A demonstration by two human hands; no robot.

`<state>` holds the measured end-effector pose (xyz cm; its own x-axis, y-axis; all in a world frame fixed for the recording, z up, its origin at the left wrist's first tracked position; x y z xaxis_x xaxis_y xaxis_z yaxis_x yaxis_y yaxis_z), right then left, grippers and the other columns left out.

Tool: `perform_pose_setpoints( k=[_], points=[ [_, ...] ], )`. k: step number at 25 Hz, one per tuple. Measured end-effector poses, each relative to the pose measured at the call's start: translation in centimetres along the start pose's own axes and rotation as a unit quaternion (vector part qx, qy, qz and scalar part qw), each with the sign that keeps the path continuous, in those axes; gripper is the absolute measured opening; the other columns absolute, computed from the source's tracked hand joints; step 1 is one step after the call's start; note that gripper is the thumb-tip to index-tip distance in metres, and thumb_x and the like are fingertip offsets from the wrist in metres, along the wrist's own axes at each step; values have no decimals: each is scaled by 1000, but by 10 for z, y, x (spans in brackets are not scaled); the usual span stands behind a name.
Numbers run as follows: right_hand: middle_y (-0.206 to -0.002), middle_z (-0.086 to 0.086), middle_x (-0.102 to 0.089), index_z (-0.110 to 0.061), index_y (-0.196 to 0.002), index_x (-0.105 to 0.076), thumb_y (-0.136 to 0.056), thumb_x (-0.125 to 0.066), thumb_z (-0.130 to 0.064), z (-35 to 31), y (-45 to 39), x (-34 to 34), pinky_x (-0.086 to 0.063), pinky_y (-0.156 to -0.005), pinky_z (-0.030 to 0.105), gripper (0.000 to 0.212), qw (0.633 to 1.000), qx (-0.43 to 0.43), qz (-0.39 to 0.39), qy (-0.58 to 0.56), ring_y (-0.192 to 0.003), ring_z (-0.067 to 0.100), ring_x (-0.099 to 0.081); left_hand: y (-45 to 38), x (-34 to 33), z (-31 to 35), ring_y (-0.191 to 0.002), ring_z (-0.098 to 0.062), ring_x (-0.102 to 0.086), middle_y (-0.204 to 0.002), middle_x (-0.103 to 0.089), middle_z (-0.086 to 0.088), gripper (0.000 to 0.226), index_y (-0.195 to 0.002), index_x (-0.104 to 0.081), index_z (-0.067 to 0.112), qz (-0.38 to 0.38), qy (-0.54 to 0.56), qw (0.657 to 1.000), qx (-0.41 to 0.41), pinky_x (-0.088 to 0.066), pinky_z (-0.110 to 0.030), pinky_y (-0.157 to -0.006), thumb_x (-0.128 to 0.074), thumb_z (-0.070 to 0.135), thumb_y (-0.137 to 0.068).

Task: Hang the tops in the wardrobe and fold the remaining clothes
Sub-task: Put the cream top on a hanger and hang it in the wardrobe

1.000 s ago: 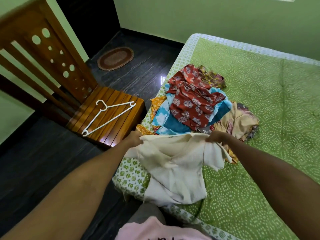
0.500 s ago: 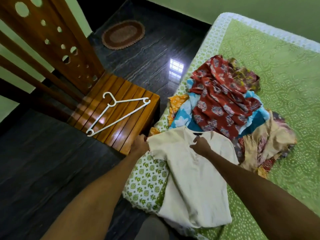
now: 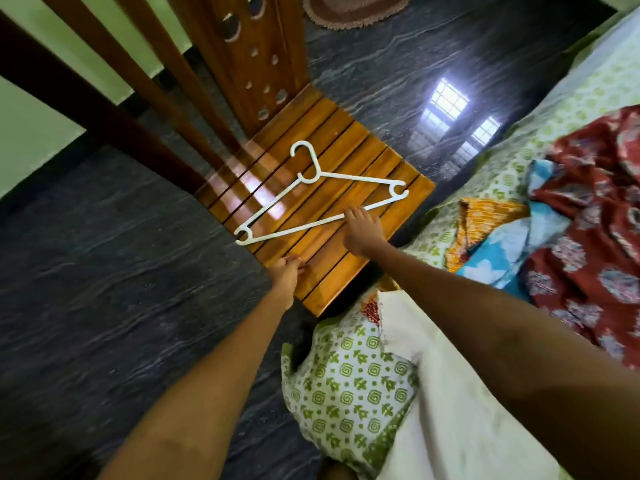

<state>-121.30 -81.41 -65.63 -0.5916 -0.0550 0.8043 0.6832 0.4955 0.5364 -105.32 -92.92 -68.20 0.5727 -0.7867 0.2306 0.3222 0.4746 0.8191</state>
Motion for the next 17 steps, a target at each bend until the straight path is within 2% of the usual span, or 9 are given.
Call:
perform_pose_setpoints(
  k=[2,6,8,10,12,13,14,15,17],
  points=[
    [-151,11,-27,-10,-145,-25,-93,-44,-15,-11,-27,-7,-14,-113,56,55,994,22,-12,107,-142,30,-19,-13,-13,-10,-74,-13,-58,-92,-62,-9,19,-81,-51,14,-15,104,994,39,-45,-22,-67,-45,11,-98],
    [-127,12,-52,-11,-127,-45,-93,-46,-13,-23,-33,-22,-36,-97,42,35,975,101,-18,199,-120,32,-48,-19,-42,-3,-76,-14,-59,-85,-60,-3,21,-92,-58,9,-45,232,969,72,-46,-24,-64,-46,26,-99],
    [-120,13,-55,-10,-122,-48,-93,-48,-11,-23,-19,-33,-43,-84,39,30,980,132,-51,141,-111,33,-54,-19,-50,1,-80,-14,-59,-90,-60,-4,30,-110,-56,10,-53,284,953,91,-46,-21,-61,-46,35,-98],
    [-118,17,-54,-6,-121,-49,-93,-48,-9,-14,-2,-36,-43,-78,38,28,989,121,-69,57,-107,35,-54,-18,-52,4,-91,-16,-60,-92,-58,-5,35,-119,-53,13,-44,353,928,114,-50,-17,-69,-43,39,-98],
    [-118,20,-53,-1,-118,-49,-93,-47,-8,-6,20,-37,-42,-75,37,26,990,110,-85,-10,-105,37,-54,-14,-56,9,-81,-14,-60,-78,-55,-3,34,-103,-56,12,-28,419,898,129,-48,-15,-85,-36,40,-101],
    [-116,21,-53,1,-114,-50,-93,-48,-7,-1,33,-38,-39,-73,35,22,989,108,-88,-52,-103,37,-54,-8,-60,12,-59,-11,-54,-63,-51,-1,40,-85,-52,13,-17,441,887,133,-48,-11,-77,-31,42,-101],
    [-113,21,-53,2,-108,-52,-92,-49,-7,2,49,-37,-37,-72,33,18,986,106,-83,-98,-101,36,-54,1,-63,14,-41,-10,-40,-48,-43,2,46,-71,-43,14,7,448,884,133,-45,-11,-58,-29,47,-100],
    [-110,19,-53,1,-104,-54,-91,-52,-9,6,65,-34,-37,-72,33,16,983,103,-67,-138,-99,35,-53,13,-64,14,-33,-10,-28,-38,-34,4,50,-65,-38,15,45,443,887,125,-34,-17,-44,-31,53,-97],
    [-104,13,-55,-4,-97,-58,-88,-57,-23,24,97,-13,-42,-79,38,21,981,87,45,-169,-99,32,-52,38,-67,16,-31,-10,-19,-33,-23,6,55,-58,-31,17,94,423,896,96,-20,-22,-38,-38,60,-93]
  ],
)
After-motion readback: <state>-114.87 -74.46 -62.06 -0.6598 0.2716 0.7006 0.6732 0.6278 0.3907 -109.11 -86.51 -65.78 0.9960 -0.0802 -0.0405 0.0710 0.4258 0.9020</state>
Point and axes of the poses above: each hand's wrist, its own y-axis away from the middle knuckle, its own x-axis out of the back of the hand, z = x × y, the point moved 8 cm from there along -y, towards the middle knuckle
